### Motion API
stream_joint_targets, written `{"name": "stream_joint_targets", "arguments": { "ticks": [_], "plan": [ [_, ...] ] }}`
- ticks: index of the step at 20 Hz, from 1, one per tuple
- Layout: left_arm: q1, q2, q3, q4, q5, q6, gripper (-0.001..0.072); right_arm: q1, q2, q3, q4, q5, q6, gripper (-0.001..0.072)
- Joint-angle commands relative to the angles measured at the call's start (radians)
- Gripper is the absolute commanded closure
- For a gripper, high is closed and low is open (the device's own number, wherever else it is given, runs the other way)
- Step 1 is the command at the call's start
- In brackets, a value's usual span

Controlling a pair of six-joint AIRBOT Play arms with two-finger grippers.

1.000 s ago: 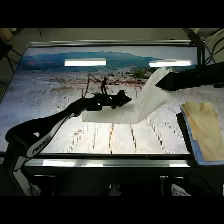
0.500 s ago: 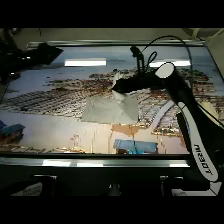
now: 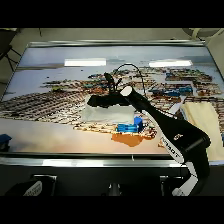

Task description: Fold the shirts.

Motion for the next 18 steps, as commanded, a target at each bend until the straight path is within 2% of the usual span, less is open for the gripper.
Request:
{"name": "stream_joint_targets", "arguments": {
  "ticks": [1, 4, 7, 8, 9, 11, 13, 15, 17, 18],
  "plan": [
    [0.006, 0.014, 0.000, 0.034, -0.015, 0.000, 0.0683, -0.042, 0.016, 0.001, 0.000, 0.082, -0.097, 0.0080],
    [0.008, 0.014, 0.000, 0.098, -0.028, 0.002, 0.0682, -0.209, 0.098, 0.001, -0.262, 0.315, -0.046, 0.0080],
    [0.008, 0.012, 0.000, 0.177, -0.040, 0.000, 0.0682, -0.411, 0.164, 0.000, -0.626, 0.567, 0.060, 0.0080],
    [0.008, 0.011, -0.003, 0.191, -0.054, 0.001, 0.0682, -0.453, 0.163, -0.009, -0.716, 0.613, 0.087, 0.0081],
    [0.008, 0.011, -0.010, 0.194, -0.061, 0.001, 0.0682, -0.480, 0.156, -0.041, -0.742, 0.623, 0.101, 0.0082],
    [0.008, 0.011, -0.031, 0.195, -0.064, 0.001, 0.0682, -0.491, 0.125, -0.107, -0.626, 0.554, 0.092, 0.0082],
    [0.008, 0.010, -0.049, 0.195, -0.075, 0.001, 0.0682, -0.463, 0.072, -0.137, -0.443, 0.466, 0.025, 0.0082],
    [0.006, 0.010, -0.058, 0.195, -0.099, 0.000, 0.0682, -0.428, 0.014, -0.137, -0.347, 0.415, 0.018, 0.0084],
    [0.006, 0.010, -0.058, 0.193, -0.106, -0.004, 0.0682, -0.401, -0.025, -0.137, -0.300, 0.397, 0.016, 0.0123],
    [0.006, 0.010, -0.058, 0.193, -0.105, -0.004, 0.0682, -0.393, -0.035, -0.137, -0.288, 0.390, 0.004, 0.0203]
  ]
}}
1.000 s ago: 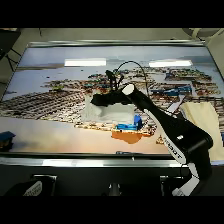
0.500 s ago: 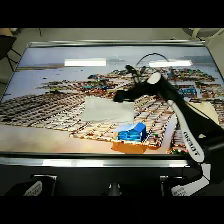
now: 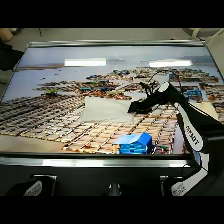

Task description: Fold the shirts.

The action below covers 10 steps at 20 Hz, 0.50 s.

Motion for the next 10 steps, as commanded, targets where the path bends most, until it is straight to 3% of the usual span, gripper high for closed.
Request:
{"name": "stream_joint_targets", "arguments": {
  "ticks": [1, 2, 5, 10],
  "plan": [
    [-0.001, -0.001, -0.006, 0.004, -0.015, -0.004, 0.0682, 0.029, -0.050, -0.010, 0.095, -0.056, -0.039, 0.0353],
    [-0.001, -0.001, -0.006, 0.004, -0.015, -0.004, 0.0682, 0.026, -0.047, -0.006, 0.103, -0.068, -0.048, 0.0678],
    [-0.001, -0.001, -0.006, 0.004, -0.015, -0.004, 0.0682, -0.026, 0.006, 0.045, 0.154, -0.047, -0.188, 0.0684],
    [-0.001, -0.002, -0.006, 0.004, -0.012, -0.002, 0.0682, -0.240, 0.211, 0.161, 0.138, 0.050, -0.171, 0.0688]
  ]
}}
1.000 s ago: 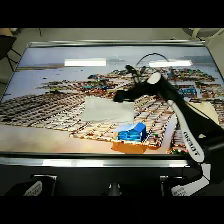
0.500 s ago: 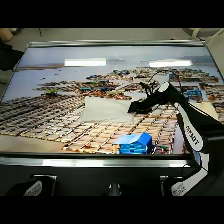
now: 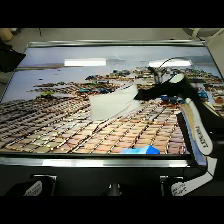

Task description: Fold the shirts.

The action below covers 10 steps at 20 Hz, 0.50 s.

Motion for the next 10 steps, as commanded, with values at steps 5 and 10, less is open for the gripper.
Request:
{"name": "stream_joint_targets", "arguments": {
  "ticks": [5, 10],
  "plan": [
    [0.000, -0.008, -0.001, 0.001, -0.001, 0.003, 0.0682, -0.390, 0.296, 0.095, -0.091, 0.165, 0.093, 0.0688],
    [0.000, -0.008, -0.001, 0.001, -0.003, 0.005, 0.0682, -0.652, 0.395, 0.122, -0.198, 0.290, 0.127, 0.0687]
  ]
}}
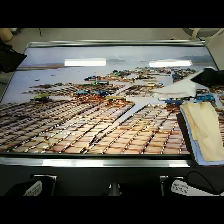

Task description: Fold the shirts.

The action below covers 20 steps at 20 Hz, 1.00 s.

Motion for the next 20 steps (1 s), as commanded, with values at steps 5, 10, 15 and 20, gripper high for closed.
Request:
{"name": "stream_joint_targets", "arguments": {
  "ticks": [5, 10, 15, 20],
  "plan": [
    [0.000, -0.001, 0.000, 0.000, -0.002, 0.011, 0.0682, -0.364, 0.100, 0.013, -0.056, 0.074, 0.032, 0.0687],
    [0.000, -0.001, 0.000, 0.000, 0.003, 0.030, 0.0682, -0.446, 0.140, 0.013, -0.076, 0.272, 0.005, 0.0686],
    [0.000, -0.010, -0.001, 0.000, 0.034, 0.053, 0.0682, -0.445, 0.198, -0.024, -0.394, 0.430, -0.018, 0.0687],
    [0.000, -0.014, -0.001, 0.000, 0.035, 0.056, 0.0682, -0.445, 0.254, -0.246, -0.617, 0.430, -0.047, 0.0687]
  ]
}}
